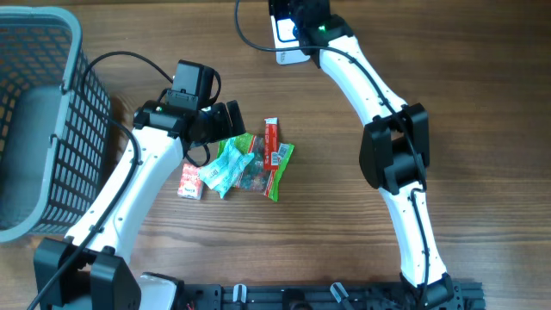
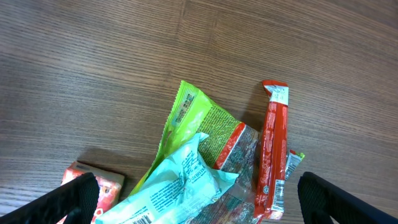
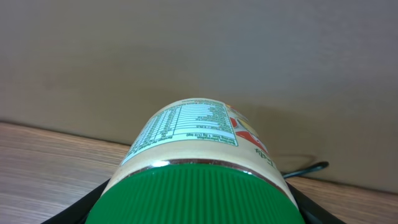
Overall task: Scan the item barcode
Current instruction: 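Carry the jar to the right edge and set it down, then reach the right gripper over to the red stick packet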
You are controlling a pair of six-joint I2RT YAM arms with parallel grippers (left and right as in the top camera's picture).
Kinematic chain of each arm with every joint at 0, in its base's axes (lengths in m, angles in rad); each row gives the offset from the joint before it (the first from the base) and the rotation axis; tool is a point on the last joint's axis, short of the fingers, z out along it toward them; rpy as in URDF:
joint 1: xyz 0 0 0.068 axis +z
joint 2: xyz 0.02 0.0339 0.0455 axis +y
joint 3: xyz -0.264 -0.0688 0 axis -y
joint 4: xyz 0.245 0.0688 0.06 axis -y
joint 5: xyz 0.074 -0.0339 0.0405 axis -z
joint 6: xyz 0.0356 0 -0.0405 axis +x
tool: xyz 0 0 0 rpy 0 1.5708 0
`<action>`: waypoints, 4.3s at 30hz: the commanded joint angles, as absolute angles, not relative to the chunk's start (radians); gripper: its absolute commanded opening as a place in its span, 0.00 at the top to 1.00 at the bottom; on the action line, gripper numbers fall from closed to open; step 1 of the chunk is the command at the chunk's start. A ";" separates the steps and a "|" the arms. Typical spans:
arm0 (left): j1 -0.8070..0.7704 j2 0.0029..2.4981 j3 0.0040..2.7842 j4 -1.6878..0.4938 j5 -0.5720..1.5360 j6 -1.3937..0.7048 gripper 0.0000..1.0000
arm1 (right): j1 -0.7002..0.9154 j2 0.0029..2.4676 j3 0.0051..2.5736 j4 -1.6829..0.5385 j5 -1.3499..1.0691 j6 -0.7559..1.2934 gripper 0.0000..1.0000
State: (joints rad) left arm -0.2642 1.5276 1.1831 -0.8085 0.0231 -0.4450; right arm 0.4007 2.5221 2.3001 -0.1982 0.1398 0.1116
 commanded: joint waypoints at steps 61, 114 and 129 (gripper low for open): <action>-0.262 1.524 1.195 -0.809 0.009 -0.426 0.00 | -0.106 2.392 2.295 -1.536 0.089 0.159 0.76; -0.262 1.524 1.195 -0.809 0.009 -0.426 0.00 | -0.280 1.878 1.282 -0.835 0.119 0.211 0.18; -0.262 1.524 1.195 -0.809 0.009 -0.426 0.00 | -0.276 1.867 1.787 -1.263 -0.218 0.179 0.00</action>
State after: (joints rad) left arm -0.2642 1.5276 1.1831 -0.8085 0.0231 -0.4450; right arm -0.2806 1.8900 1.6634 -1.2133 0.0181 0.1925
